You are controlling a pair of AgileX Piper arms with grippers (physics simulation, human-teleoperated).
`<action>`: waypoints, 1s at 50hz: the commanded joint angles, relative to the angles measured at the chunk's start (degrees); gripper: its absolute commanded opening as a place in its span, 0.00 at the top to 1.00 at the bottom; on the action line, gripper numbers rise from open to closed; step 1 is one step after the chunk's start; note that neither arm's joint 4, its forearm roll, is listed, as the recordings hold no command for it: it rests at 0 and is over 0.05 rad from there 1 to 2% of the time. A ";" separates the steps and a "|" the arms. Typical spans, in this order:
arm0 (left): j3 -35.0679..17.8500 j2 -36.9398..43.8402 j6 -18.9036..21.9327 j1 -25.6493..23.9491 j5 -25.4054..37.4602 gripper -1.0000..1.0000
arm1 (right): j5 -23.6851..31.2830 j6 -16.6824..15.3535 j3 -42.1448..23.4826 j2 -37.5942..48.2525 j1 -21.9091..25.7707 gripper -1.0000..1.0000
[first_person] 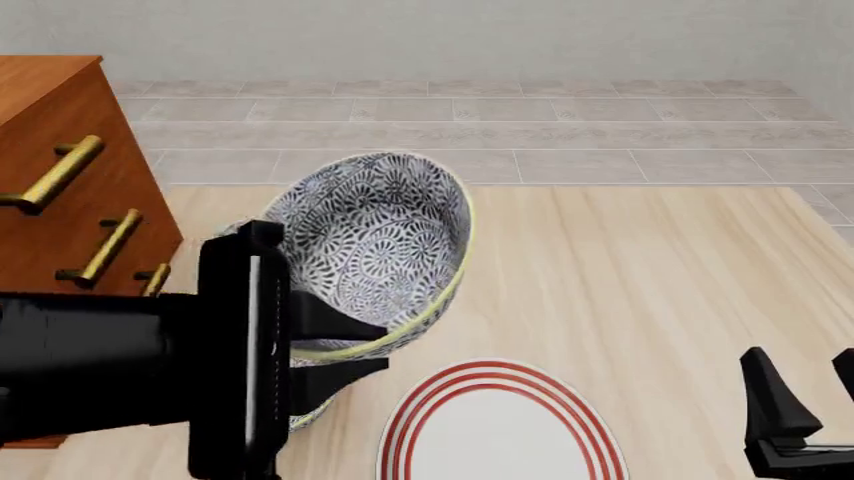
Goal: Put the bowl at the front on the plate.
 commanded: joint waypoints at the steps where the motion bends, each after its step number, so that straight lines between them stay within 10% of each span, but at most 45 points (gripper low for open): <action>1: -3.11 5.45 1.10 -5.30 0.83 1.00 | 0.52 -0.02 0.01 -0.55 -0.08 0.00; 50: -1.52 18.12 -5.77 -19.50 -4.19 1.00 | 1.05 -0.30 -0.01 -1.13 -0.23 0.00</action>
